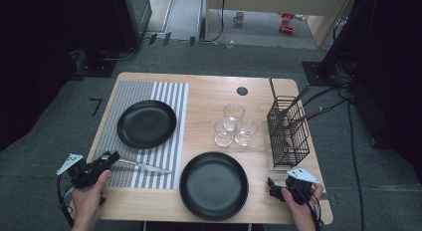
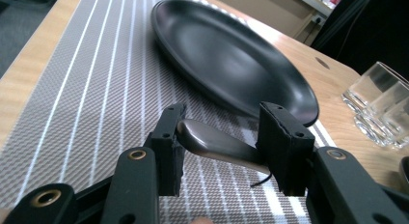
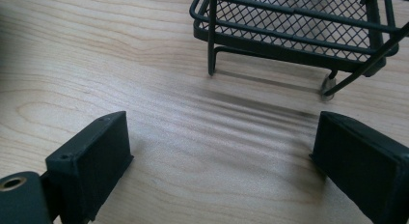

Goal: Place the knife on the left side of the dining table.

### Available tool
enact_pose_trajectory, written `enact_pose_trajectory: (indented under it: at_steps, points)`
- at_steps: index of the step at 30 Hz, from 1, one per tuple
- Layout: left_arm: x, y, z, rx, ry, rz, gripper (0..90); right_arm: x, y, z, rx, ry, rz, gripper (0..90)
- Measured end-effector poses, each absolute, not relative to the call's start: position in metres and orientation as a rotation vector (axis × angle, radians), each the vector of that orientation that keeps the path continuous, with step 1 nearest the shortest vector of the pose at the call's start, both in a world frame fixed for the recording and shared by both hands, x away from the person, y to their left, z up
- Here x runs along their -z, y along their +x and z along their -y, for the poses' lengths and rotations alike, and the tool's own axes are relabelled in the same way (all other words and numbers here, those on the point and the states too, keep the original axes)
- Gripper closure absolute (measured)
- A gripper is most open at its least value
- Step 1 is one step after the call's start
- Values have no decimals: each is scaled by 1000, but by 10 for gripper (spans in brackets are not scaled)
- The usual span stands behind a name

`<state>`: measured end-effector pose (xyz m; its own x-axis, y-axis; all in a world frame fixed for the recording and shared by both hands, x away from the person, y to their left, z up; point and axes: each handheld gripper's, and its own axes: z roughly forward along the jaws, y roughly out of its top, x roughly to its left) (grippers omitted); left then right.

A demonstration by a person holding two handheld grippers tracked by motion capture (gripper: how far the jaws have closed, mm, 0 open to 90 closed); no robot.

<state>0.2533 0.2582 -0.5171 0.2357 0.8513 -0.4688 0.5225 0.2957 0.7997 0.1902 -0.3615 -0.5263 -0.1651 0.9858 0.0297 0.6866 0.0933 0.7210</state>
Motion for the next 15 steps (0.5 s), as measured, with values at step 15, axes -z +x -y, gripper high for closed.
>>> enact_pose_trajectory:
  at_steps: [15]
  points:
    - [519, 255, -261, -367, 1436, -1554, 486, 526, 190, 361, -842, 1636, -1908, 54]
